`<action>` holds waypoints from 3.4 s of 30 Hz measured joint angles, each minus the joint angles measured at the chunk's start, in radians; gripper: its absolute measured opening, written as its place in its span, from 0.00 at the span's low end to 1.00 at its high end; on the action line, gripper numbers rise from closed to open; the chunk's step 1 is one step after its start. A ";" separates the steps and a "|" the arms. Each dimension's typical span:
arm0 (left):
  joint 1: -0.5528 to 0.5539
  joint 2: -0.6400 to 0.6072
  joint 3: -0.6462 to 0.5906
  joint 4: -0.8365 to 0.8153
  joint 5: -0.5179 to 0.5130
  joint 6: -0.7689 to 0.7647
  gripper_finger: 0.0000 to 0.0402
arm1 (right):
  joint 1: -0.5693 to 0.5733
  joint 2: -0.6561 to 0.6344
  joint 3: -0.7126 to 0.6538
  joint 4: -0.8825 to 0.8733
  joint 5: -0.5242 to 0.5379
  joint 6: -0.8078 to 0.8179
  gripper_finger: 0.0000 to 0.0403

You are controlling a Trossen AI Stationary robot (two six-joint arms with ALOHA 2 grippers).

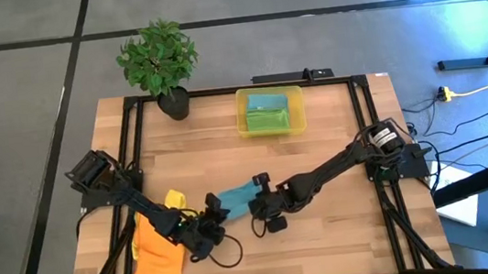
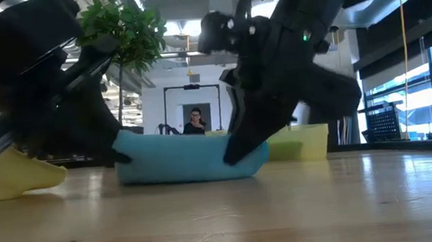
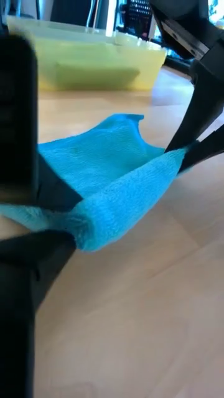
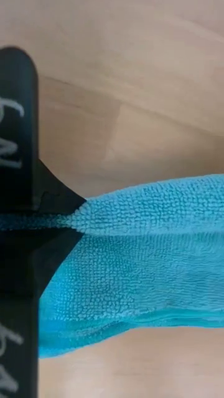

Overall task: Fold microfiber towels
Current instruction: Put the folded blue microfiber towel into the yellow bin

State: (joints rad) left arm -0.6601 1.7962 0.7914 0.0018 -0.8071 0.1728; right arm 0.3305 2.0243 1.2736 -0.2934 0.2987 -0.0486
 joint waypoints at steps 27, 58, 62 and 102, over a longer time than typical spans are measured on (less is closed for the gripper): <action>0.486 -0.254 0.012 0.308 0.122 0.465 0.00 | -0.121 -0.376 0.000 -0.403 0.218 -0.027 0.03; 1.129 -0.123 0.038 0.642 0.799 0.438 0.00 | -0.768 -0.459 -0.007 -0.254 -0.009 -0.394 0.03; 1.130 -0.049 0.100 0.635 0.798 0.440 0.00 | -0.797 -0.459 -0.057 -0.224 -0.013 -0.406 0.03; 1.183 0.174 0.282 0.484 0.972 0.570 0.00 | -0.873 -0.458 -0.366 0.052 -0.183 -0.463 0.03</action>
State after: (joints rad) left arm 0.5233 1.9705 1.0733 0.4859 0.1651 0.7428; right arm -0.5427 1.5665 0.9073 -0.2413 0.1152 -0.5119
